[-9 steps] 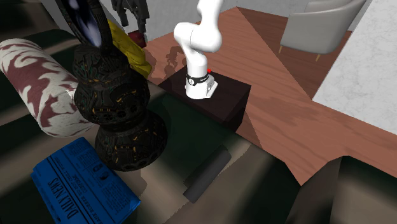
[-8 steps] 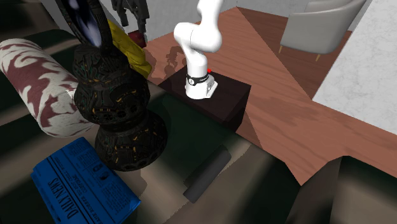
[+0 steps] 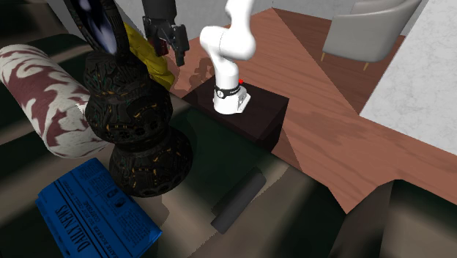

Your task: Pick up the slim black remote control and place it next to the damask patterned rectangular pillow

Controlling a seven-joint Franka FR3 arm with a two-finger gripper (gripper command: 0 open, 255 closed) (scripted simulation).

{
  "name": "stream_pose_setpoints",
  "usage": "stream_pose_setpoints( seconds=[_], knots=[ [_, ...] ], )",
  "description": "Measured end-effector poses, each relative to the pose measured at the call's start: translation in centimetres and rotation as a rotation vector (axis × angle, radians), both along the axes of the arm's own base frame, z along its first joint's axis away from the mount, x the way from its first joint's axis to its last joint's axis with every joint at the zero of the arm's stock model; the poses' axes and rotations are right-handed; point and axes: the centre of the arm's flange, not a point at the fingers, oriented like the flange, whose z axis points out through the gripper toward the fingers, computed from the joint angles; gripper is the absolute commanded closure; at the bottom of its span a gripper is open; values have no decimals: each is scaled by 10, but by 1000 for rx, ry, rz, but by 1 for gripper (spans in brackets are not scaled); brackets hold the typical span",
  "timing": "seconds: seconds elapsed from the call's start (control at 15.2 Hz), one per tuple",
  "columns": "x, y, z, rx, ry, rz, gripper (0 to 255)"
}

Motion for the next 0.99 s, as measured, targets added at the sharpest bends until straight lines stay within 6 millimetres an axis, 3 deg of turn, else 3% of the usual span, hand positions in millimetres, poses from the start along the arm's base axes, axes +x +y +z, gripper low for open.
stream_pose_setpoints(
  seconds=[0.99],
  knots=[
    [54,154,-99,36,14,-40,0]
  ],
)
